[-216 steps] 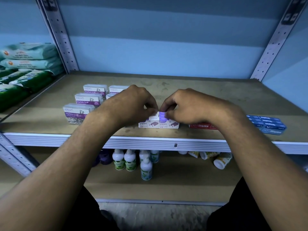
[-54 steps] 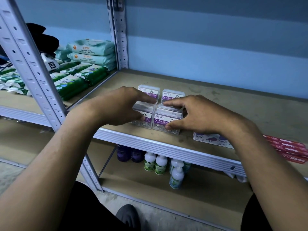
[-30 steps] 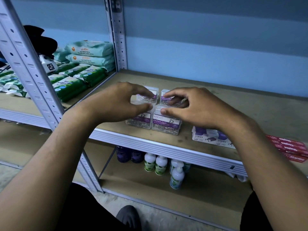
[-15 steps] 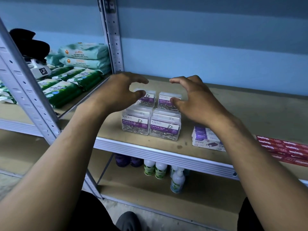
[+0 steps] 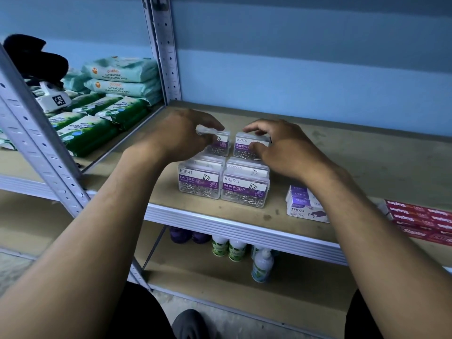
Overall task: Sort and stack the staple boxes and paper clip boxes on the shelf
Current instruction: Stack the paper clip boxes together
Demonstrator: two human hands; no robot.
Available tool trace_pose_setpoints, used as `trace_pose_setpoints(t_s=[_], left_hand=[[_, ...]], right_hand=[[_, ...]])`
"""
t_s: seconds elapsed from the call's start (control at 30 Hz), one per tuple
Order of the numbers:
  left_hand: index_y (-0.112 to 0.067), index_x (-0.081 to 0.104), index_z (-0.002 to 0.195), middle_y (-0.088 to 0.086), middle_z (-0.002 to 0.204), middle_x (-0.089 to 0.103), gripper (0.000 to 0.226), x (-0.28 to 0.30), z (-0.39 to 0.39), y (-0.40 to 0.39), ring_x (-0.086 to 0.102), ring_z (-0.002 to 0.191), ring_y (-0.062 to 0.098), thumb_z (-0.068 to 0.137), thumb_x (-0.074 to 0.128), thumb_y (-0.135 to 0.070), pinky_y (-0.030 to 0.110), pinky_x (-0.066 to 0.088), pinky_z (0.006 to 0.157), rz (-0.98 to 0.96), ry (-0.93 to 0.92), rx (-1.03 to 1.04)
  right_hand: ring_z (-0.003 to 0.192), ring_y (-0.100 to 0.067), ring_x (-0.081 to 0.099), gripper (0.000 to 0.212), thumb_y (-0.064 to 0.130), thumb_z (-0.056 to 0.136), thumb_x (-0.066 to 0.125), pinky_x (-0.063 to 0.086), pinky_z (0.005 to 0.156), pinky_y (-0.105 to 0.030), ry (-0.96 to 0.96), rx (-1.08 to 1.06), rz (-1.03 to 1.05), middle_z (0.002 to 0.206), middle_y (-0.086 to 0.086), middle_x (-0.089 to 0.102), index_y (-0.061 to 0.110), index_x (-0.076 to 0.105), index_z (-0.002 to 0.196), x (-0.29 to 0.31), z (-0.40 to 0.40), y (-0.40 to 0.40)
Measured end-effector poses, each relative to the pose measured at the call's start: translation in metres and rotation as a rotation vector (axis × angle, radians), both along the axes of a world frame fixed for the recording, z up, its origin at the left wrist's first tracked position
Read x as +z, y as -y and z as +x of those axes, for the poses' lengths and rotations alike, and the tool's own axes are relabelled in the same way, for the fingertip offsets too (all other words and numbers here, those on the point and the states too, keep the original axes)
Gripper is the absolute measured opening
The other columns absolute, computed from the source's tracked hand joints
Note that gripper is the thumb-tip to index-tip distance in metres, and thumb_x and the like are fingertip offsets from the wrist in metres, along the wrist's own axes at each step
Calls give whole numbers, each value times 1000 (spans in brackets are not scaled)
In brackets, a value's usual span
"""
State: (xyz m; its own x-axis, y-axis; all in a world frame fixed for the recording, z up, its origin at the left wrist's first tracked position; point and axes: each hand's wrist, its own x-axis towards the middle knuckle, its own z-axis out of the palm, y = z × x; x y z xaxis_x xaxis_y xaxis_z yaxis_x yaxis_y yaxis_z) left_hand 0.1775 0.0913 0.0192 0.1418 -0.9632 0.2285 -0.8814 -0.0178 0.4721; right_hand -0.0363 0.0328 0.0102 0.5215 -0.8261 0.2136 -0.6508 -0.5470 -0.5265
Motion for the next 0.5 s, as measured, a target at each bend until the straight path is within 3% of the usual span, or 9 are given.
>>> trace_pose_setpoints(t_s=[0.07, 0.17, 0.27, 0.37, 0.5], left_hand=[[-40, 70, 110, -17, 113, 66, 23, -1, -1, 1, 62, 103, 5, 89, 68, -32, 20, 42, 86, -21, -23, 6], [-37, 74, 103, -15, 111, 69, 23, -3, 0, 3, 63, 100, 4, 89, 69, -19, 22, 48, 87, -91, -37, 7], [-36, 76, 98, -14, 105, 71, 24, -5, 1, 4, 64, 95, 2, 88, 70, -15, 23, 51, 87, -144, -58, 6], [-35, 76, 99, -14, 105, 71, 25, -7, 1, 6, 61, 84, -7, 89, 69, -14, 11, 42, 72, -154, -67, 6], [-33, 76, 99, -13, 103, 71, 25, -8, 0, 7, 59, 79, -12, 90, 66, -12, 6, 38, 68, -146, -82, 4]], right_hand=[[104, -6, 53, 32, 24, 97, 62, 36, 78, -17, 15, 1, 16, 126, 10, 61, 35, 63, 127, 0, 1, 0], [97, -5, 55, 31, 20, 97, 63, 31, 68, -6, 37, -12, 24, 118, 13, 64, 35, 66, 124, 2, 0, -1], [92, -2, 56, 32, 19, 96, 65, 32, 67, -6, 56, -23, 27, 115, 15, 65, 35, 68, 122, 3, -1, -1], [92, -1, 56, 33, 17, 95, 66, 32, 68, -6, 64, -30, 27, 110, 17, 62, 36, 69, 122, 3, -2, -1], [92, 0, 58, 32, 17, 95, 66, 35, 69, -7, 84, -38, 31, 111, 17, 64, 37, 70, 119, 3, -3, -3]])
